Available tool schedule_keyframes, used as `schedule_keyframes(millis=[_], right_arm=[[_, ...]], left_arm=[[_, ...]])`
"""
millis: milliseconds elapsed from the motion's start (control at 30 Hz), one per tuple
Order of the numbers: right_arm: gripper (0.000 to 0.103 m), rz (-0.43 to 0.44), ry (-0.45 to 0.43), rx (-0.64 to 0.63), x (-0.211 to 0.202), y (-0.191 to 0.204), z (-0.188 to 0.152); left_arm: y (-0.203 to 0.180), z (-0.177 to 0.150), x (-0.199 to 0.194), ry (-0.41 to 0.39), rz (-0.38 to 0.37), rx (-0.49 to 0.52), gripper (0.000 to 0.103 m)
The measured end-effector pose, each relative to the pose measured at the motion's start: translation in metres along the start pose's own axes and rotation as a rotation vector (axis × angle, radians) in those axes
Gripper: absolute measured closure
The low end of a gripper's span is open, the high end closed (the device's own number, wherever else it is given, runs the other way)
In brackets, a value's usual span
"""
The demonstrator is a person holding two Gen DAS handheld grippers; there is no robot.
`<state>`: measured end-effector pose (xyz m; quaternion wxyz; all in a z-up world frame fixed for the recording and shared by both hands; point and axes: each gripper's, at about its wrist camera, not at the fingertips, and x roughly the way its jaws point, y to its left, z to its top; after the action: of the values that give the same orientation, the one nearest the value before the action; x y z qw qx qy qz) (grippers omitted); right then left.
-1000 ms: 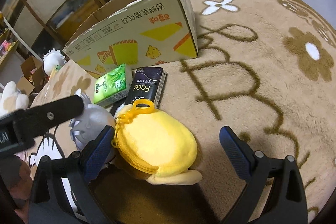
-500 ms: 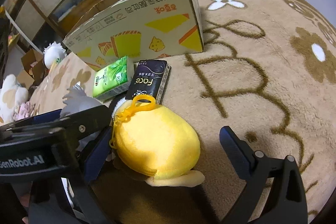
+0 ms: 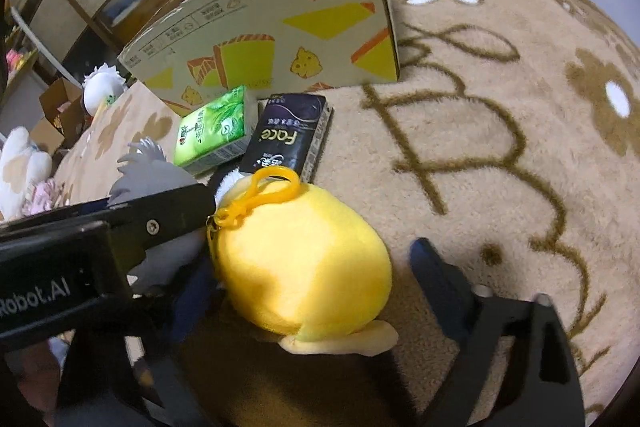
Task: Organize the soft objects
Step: 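Grasp the white-haired doll with the left tool while the right tool grasps the yellow plush, then lift the doll and yellow plush and carry them over the box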
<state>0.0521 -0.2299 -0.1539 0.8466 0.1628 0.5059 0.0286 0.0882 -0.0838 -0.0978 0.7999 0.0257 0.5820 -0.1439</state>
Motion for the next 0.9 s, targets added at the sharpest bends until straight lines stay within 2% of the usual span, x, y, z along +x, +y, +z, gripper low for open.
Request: schedule_keyframes(millis=[33,167,267,467,633,900], right_arm=[[0.025,0.001,-0.013,-0.024,-0.002,0.006,0.0],[0.028,-0.004,-0.018,-0.053,-0.001,0.012,0.001],[0.032,0.008,-0.034,-0.036,-0.004,0.01,0.004],[0.033,-0.017,-0.09,-0.032,-0.02,0.005,0.011],[0.033,-0.005,-0.182,-0.022,-0.044,0.001,0.023],[0.033,0.003,-0.3,-0.022,-0.077,0.0,0.039]], left_arm=[[-0.001,0.0,-0.002,-0.005,0.007,0.006,0.052],[0.003,0.001,-0.007,-0.025,0.039,-0.012,0.054],[0.012,0.004,-0.011,-0.036,0.031,-0.045,0.054],[0.025,0.009,-0.024,-0.089,0.035,-0.081,0.054],[0.028,0.012,-0.036,-0.135,0.054,-0.078,0.054],[0.03,0.018,-0.066,-0.28,0.103,-0.048,0.054]])
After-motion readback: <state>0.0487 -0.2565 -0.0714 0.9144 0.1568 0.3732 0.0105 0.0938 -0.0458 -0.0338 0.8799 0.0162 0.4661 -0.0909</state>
